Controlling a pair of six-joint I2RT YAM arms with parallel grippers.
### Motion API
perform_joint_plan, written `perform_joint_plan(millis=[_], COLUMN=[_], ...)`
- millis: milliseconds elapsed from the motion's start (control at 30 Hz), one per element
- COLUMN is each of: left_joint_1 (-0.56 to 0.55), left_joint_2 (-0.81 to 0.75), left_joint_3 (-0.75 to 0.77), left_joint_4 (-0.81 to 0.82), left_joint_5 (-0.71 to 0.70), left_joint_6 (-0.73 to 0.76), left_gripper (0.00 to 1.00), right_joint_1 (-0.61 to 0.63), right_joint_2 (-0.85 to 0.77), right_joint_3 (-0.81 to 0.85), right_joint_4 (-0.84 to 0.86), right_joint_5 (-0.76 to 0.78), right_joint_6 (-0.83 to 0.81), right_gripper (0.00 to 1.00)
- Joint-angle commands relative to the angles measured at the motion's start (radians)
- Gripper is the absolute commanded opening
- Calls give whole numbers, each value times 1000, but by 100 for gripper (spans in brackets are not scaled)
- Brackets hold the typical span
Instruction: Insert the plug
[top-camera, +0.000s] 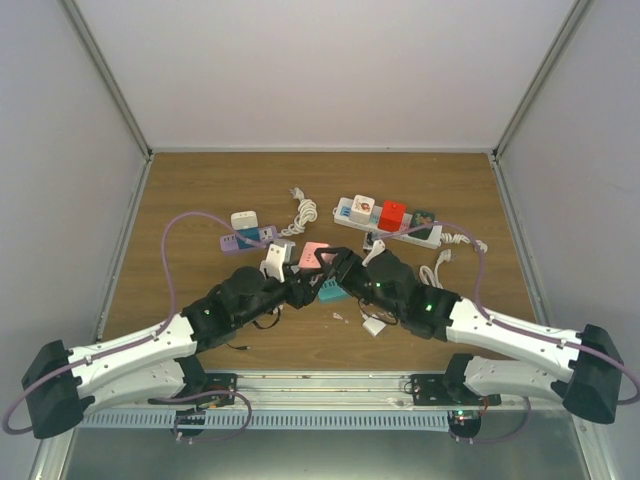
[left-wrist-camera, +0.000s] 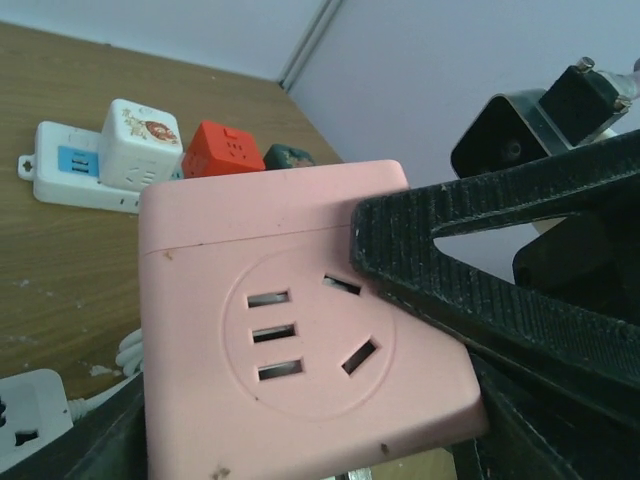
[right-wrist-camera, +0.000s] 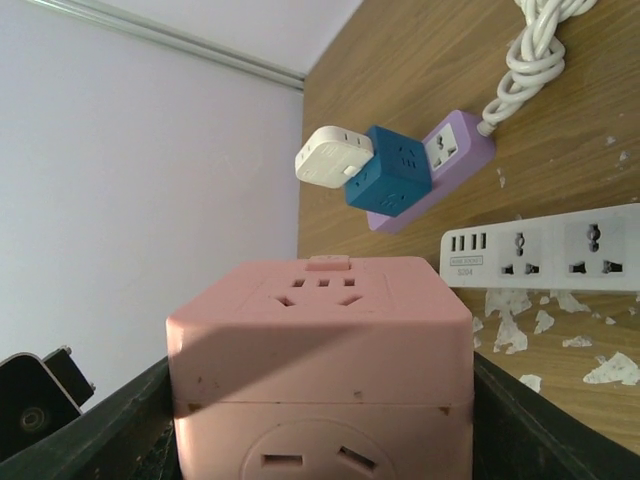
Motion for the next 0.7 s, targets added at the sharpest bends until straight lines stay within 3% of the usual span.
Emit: perform_joint_plan(millis=[0, 100, 233, 433, 667], left_joint_1=[-6, -6, 4, 47, 124], left_joint_2=[-7, -20, -41, -66, -103], left_joint_3=[-7, -7, 10, 26, 37], left_joint_4=[122, 121, 86, 87, 109], left_joint_5=[-36, -26, 11, 195, 388], left_joint_6=[-2, 19, 52, 139, 145], left_gripper=[53, 46, 45, 46, 45], right_joint_1=[7, -1, -27, -110, -199], right_joint_2=[-5, -28, -72, -201, -401], right_joint_3=[20, 10, 6, -2, -6], right_joint_4=[32, 25, 10, -42, -170], right_joint_5=[-44, -51, -79, -260, -408], right_joint_6=[-15, -43, -168, -636, -782], right_gripper=[68, 74, 98, 100, 100])
